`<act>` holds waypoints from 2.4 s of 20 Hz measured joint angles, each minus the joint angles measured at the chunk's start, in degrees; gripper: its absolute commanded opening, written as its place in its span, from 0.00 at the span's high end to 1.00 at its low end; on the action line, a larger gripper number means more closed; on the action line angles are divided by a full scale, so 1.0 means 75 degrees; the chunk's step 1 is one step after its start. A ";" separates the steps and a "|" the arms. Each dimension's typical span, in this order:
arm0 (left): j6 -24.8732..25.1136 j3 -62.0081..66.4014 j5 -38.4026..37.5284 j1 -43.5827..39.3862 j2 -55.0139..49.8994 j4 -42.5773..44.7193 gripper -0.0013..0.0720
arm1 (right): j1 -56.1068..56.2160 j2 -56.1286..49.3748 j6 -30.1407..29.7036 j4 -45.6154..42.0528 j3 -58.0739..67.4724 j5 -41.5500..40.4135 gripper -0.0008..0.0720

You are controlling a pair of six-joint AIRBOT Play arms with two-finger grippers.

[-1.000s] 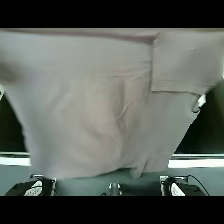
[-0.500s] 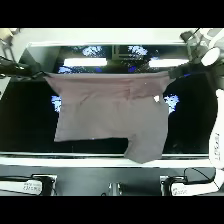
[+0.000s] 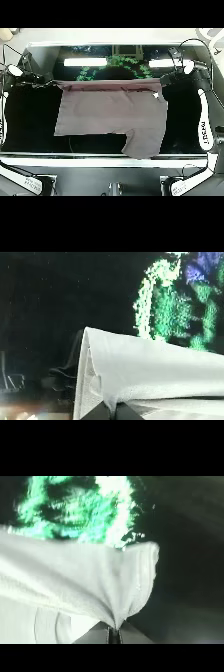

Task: Fold the shirts.

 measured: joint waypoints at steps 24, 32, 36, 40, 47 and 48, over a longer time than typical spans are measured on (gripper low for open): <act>-0.0216 -0.0038 -0.4278 0.0192 -0.0382 0.1020 0.28 | -0.0443 -0.0224 -0.0038 -0.0694 -0.0181 0.4281 0.36; -0.0058 -0.4141 -0.3547 0.0478 0.1862 0.1221 0.36 | -0.1064 0.1757 -0.0140 -0.0860 -0.3051 0.4476 0.41; 0.0096 -0.5386 -0.2876 0.0597 0.2474 0.1017 0.36 | -0.1096 0.2430 -0.0233 -0.0819 -0.4080 0.3981 0.41; 0.0131 -0.5753 -0.2398 0.0420 0.2632 0.0743 0.41 | -0.1102 0.2620 -0.0251 -0.0801 -0.4386 0.3829 0.41; -0.0216 -0.5875 -0.1865 -0.0079 0.2684 0.0629 0.95 | -0.1110 0.2812 -0.0364 -0.0603 -0.4759 0.3719 0.35; -0.0233 -0.5878 -0.1848 -0.0102 0.2687 0.0627 0.95 | -0.1110 0.2871 -0.0455 -0.0437 -0.4925 0.3704 0.29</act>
